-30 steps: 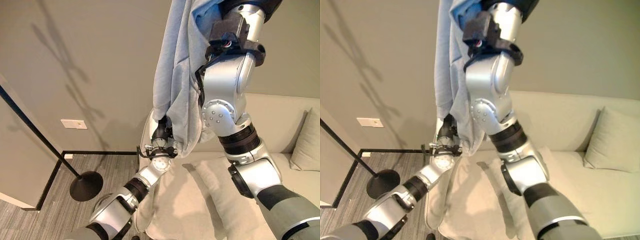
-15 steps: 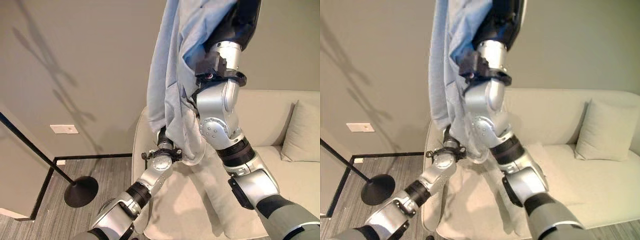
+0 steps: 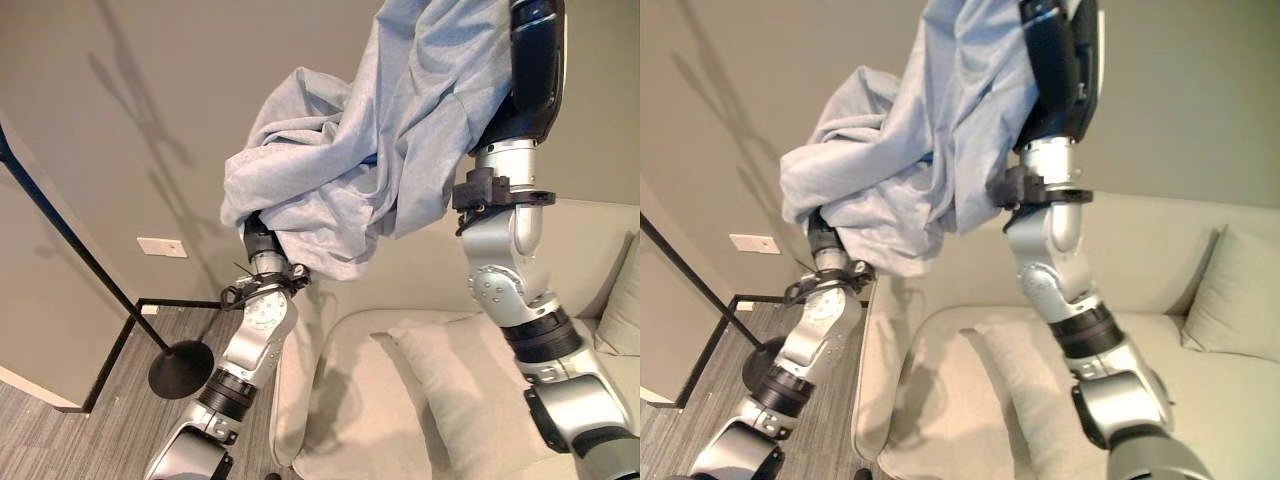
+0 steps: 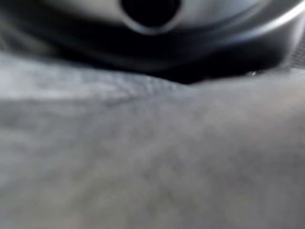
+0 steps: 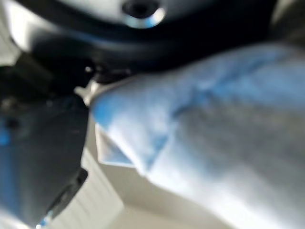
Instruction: Hang the clothes on the sofa on the clothes rack.
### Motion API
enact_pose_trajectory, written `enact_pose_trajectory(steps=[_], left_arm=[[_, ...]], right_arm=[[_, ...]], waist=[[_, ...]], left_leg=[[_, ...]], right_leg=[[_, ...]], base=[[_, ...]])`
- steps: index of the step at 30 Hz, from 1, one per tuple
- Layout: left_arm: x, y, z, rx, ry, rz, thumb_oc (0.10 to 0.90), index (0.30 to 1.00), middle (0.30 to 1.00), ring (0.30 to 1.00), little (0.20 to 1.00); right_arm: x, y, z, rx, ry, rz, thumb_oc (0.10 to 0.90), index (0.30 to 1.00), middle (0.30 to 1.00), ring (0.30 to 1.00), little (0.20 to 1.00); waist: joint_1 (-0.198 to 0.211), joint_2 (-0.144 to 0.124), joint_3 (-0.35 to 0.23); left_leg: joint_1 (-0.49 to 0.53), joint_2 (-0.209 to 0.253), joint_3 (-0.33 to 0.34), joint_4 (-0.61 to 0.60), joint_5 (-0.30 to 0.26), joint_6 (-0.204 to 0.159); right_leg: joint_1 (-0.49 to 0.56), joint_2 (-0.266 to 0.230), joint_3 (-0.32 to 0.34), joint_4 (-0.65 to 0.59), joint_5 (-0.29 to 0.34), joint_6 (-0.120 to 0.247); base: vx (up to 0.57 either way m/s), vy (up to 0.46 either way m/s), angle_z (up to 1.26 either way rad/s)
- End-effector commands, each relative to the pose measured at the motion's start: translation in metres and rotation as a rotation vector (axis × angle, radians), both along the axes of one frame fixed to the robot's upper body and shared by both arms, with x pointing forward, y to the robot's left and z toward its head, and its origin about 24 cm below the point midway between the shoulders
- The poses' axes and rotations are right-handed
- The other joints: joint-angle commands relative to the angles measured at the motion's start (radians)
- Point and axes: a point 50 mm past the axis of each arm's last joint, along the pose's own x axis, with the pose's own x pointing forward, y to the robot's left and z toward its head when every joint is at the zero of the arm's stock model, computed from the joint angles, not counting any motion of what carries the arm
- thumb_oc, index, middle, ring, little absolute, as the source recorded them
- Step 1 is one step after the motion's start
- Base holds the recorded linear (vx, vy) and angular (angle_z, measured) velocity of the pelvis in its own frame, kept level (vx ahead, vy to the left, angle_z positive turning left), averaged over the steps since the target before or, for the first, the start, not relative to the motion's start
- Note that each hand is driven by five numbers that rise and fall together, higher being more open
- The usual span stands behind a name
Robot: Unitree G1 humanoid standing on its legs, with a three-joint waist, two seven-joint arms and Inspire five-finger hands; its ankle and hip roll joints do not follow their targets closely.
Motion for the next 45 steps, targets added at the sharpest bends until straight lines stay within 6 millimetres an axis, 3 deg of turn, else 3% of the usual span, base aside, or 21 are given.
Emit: enact_pose_trajectory(steps=[1, 6, 11, 14, 16, 18, 21, 22, 23, 24, 25, 26, 27, 29, 31, 32, 35, 36, 38, 43, 45], left_arm=[[-0.012, 0.005, 0.051, 0.087, -0.320, 0.068, 0.400, 0.300, 0.300, 0.300, 0.300], [-0.033, 0.037, 0.073, 0.272, -0.469, 0.291, 0.400, 0.300, 0.300, 0.300, 0.300], [-0.050, 0.061, 0.095, 0.455, -0.605, 0.493, 0.400, 0.300, 0.300, 0.300, 0.300], [-0.058, 0.060, 0.099, 0.472, -0.657, 0.508, 0.400, 0.300, 0.300, 0.300, 0.300], [-0.063, 0.058, 0.096, 0.490, -0.678, 0.497, 0.400, 0.300, 0.300, 0.300, 0.300], [-0.066, 0.058, 0.093, 0.480, -0.678, 0.491, 0.400, 0.300, 0.300, 0.300, 0.300], [-0.068, 0.056, 0.088, 0.504, -0.670, 0.479, 0.400, 0.300, 0.300, 0.300, 0.300], [-0.068, 0.053, 0.084, 0.518, -0.655, 0.437, 0.400, 0.300, 0.300, 0.300, 0.300], [-0.064, 0.044, 0.072, 0.515, -0.600, 0.360, 0.400, 0.300, 0.300, 0.300, 0.300], [-0.064, 0.043, 0.072, 0.516, -0.601, 0.358, 0.400, 0.300, 0.300, 0.300, 0.300], [-0.070, 0.048, 0.074, 0.560, -0.632, 0.382, 0.400, 0.300, 0.300, 0.300, 0.300], [-0.070, 0.048, 0.074, 0.561, -0.631, 0.383, 0.400, 0.300, 0.300, 0.300, 0.300], [-0.072, 0.052, 0.074, 0.538, -0.635, 0.415, 0.400, 0.300, 0.300, 0.300, 0.300], [-0.072, 0.051, 0.073, 0.549, -0.639, 0.424, 0.400, 0.300, 0.300, 0.300, 0.300], [-0.074, 0.057, 0.073, 0.591, -0.637, 0.466, 0.400, 0.300, 0.300, 0.300, 0.300], [-0.074, 0.058, 0.073, 0.590, -0.637, 0.466, 0.400, 0.300, 0.300, 0.300, 0.300], [-0.075, 0.069, 0.077, 0.612, -0.637, 0.551, 0.400, 0.300, 0.300, 0.300, 0.300], [-0.075, 0.069, 0.077, 0.612, -0.637, 0.551, 0.400, 0.300, 0.300, 0.300, 0.300], [-0.072, 0.072, 0.079, 0.593, -0.638, 0.598, 0.400, 0.300, 0.300, 0.300, 0.300], [-0.062, 0.077, 0.084, 0.650, -0.648, 0.685, 0.400, 0.300, 0.300, 0.300, 0.300], [-0.059, 0.081, 0.095, 0.691, -0.697, 0.760, 0.400, 0.300, 0.300, 0.300, 0.300]], right_arm=[[-0.020, 0.010, 0.026, -0.113, -0.181, 0.117, 0.400, 0.300, 0.300, 0.300, 0.300], [-0.030, 0.002, 0.014, -0.189, -0.210, 0.138, 0.400, 0.300, 0.300, 0.300, 0.300], [-0.040, 0.005, -0.017, 0.017, -0.176, 0.157, 0.400, 0.300, 0.300, 0.300, 0.300], [-0.043, 0.009, -0.037, 0.124, -0.111, 0.179, 0.400, 0.300, 0.300, 0.300, 0.300], [-0.043, 0.002, -0.058, 0.187, -0.033, 0.127, 0.400, 0.300, 0.300, 0.300, 0.300], [-0.045, 0.000, -0.061, 0.208, -0.024, 0.112, 0.400, 0.300, 0.300, 0.300, 0.300], [-0.049, -0.007, -0.068, 0.211, -0.012, 0.066, 0.400, 0.300, 0.300, 0.300, 0.300], [-0.051, -0.011, -0.072, 0.198, 0.001, 0.045, 0.400, 0.300, 0.300, 0.300, 0.300], [-0.052, -0.018, -0.082, 0.205, 0.044, -0.027, 0.400, 0.300, 0.300, 0.300, 0.300], [-0.052, -0.018, -0.082, 0.206, 0.044, -0.029, 0.400, 0.300, 0.300, 0.300, 0.300], [-0.054, -0.014, -0.087, 0.261, 0.055, -0.008, 0.400, 0.300, 0.300, 0.300, 0.300], [-0.054, -0.014, -0.087, 0.262, 0.056, -0.007, 0.400, 0.300, 0.300, 0.300, 0.300], [-0.053, -0.012, -0.087, 0.281, 0.052, -0.012, 0.400, 0.300, 0.300, 0.300, 0.300], [-0.056, -0.013, -0.088, 0.279, 0.048, -0.014, 0.400, 0.300, 0.300, 0.300, 0.300], [-0.060, -0.017, -0.083, 0.235, 0.016, -0.035, 0.400, 0.300, 0.300, 0.300, 0.300], [-0.060, -0.017, -0.083, 0.235, 0.015, -0.035, 0.400, 0.300, 0.300, 0.300, 0.300], [-0.065, -0.019, -0.079, 0.206, -0.018, -0.043, 0.400, 0.300, 0.300, 0.300, 0.300], [-0.065, -0.019, -0.079, 0.206, -0.018, -0.043, 0.400, 0.300, 0.300, 0.300, 0.300], [-0.067, -0.026, -0.077, 0.196, -0.045, -0.093, 0.400, 0.300, 0.300, 0.300, 0.300], [-0.065, -0.031, -0.072, 0.199, -0.075, -0.178, 0.400, 0.300, 0.300, 0.300, 0.300], [-0.059, -0.032, -0.068, 0.149, -0.078, -0.190, 0.400, 0.300, 0.300, 0.300, 0.300]], waist=[[0.038, -0.040, -0.137], [0.062, -0.046, -0.105], [0.072, -0.053, -0.077], [0.062, -0.042, -0.071], [0.055, -0.018, -0.073], [0.053, -0.006, -0.073], [0.049, 0.015, -0.081], [0.039, 0.020, -0.086], [0.039, 0.009, -0.079], [0.040, 0.003, -0.079], [0.058, -0.028, -0.044], [0.061, -0.028, -0.046], [0.077, -0.027, -0.018], [0.068, -0.027, -0.008], [0.069, -0.024, -0.014], [0.069, -0.024, -0.014], [0.077, -0.035, -0.033], [0.077, -0.035, -0.033], [0.065, -0.057, -0.053], [0.056, -0.078, -0.072], [0.054, -0.094, -0.090]], left_leg=[[0.006, 0.096, -0.015, 0.004, -0.049, -0.097], [-0.011, 0.093, -0.037, 0.004, -0.039, -0.090], [0.020, 0.171, -0.011, 0.065, -0.075, -0.092], [0.043, 0.282, -0.029, 0.080, 0.018, -0.103], [0.066, 0.362, -0.072, 0.064, 0.112, -0.156], [0.061, 0.367, -0.096, 0.059, 0.134, -0.170], [0.060, 0.361, -0.101, 0.042, 0.067, -0.186], [0.065, 0.354, -0.073, 0.030, -0.004, -0.190], [0.062, 0.271, -0.059, 0.033, -0.161, -0.158], [0.060, 0.263, -0.058, 0.040, -0.164, -0.155], [0.092, 0.130, -0.013, 0.010, -0.213, -0.076], [0.098, 0.130, -0.008, 0.008, -0.220, -0.075], [0.107, 0.090, 0.030, 0.004, -0.221, -0.052], [0.108, 0.057, 0.032, 0.004, -0.224, -0.031], [0.107, 0.024, 0.038, 0.004, -0.223, -0.001], [0.105, 0.024, 0.038, 0.004, -0.219, -0.002], [0.093, -0.005, 0.052, 0.004, -0.210, 0.013], [0.093, -0.005, 0.052, 0.004, -0.210, 0.013], [0.092, -0.034, 0.050, 0.004, -0.211, 0.016], [0.107, -0.054, 0.046, 0.030, -0.238, 0.016], [0.109, -0.046, 0.056, 0.121, -0.294, 0.008]], right_leg=[[-0.062, 0.011, 0.008, 0.072, -0.028, 0.028], [-0.078, 0.012, 0.001, 0.083, -0.035, 0.032], [-0.114, -0.047, -0.030, 0.108, -0.025, 0.045], [-0.155, -0.090, -0.027, 0.113, -0.008, 0.069], [-0.166, -0.136, -0.033, 0.094, 0.009, 0.110], [-0.161, -0.147, -0.038, 0.083, 0.016, 0.123], [-0.148, -0.184, -0.053, 0.056, 0.033, 0.153], [-0.141, -0.210, -0.061, 0.040, 0.051, 0.166], [-0.141, -0.302, -0.071, 0.020, 0.141, 0.199], [-0.139, -0.309, -0.069, 0.016, 0.144, 0.202], [-0.215, -0.406, -0.086, 0.048, 0.324, 0.209], [-0.212, -0.405, -0.084, 0.046, 0.319, 0.211], [-0.251, -0.412, -0.157, 0.082, 0.321, 0.205], [-0.251, -0.355, -0.135, 0.120, 0.251, 0.185], [-0.229, -0.221, -0.113, 0.190, 0.082, 0.134], [-0.233, -0.222, -0.112, 0.192, 0.084, 0.132], [-0.210, -0.105, -0.142, 0.240, -0.014, 0.085], [-0.210, -0.105, -0.142, 0.241, -0.014, 0.084], [-0.193, -0.010, -0.089, 0.226, -0.045, 0.059], [-0.155, 0.013, -0.056, 0.177, -0.030, 0.039], [-0.123, 0.009, -0.051, 0.138, -0.023, 0.035]], base=[[-0.05, -0.030, 0.12], [-0.08, 0.021, 0.07], [-0.09, 0.190, 0.33], [-0.09, 0.328, 0.03], [-0.08, 0.611, 0.10], [-0.03, 0.382, 0.22], [-0.01, 0.326, 0.23], [-0.07, 0.655, 0.80], [-0.07, 0.663, 1.21], [-0.18, 1.109, 1.23], [-0.10, 0.618, 0.42], [-0.21, 0.927, -0.09], [-0.11, 0.461, -0.39], [-0.12, 0.476, -0.41], [-0.05, 0.354, -0.07], [-0.03, 0.238, -0.02], [-0.01, 0.126, -0.24], [0.03, 0.100, -0.30], [0.07, 0.083, -0.17], [0.11, -0.009, 0.07], [0.21, -0.081, 0.05]])
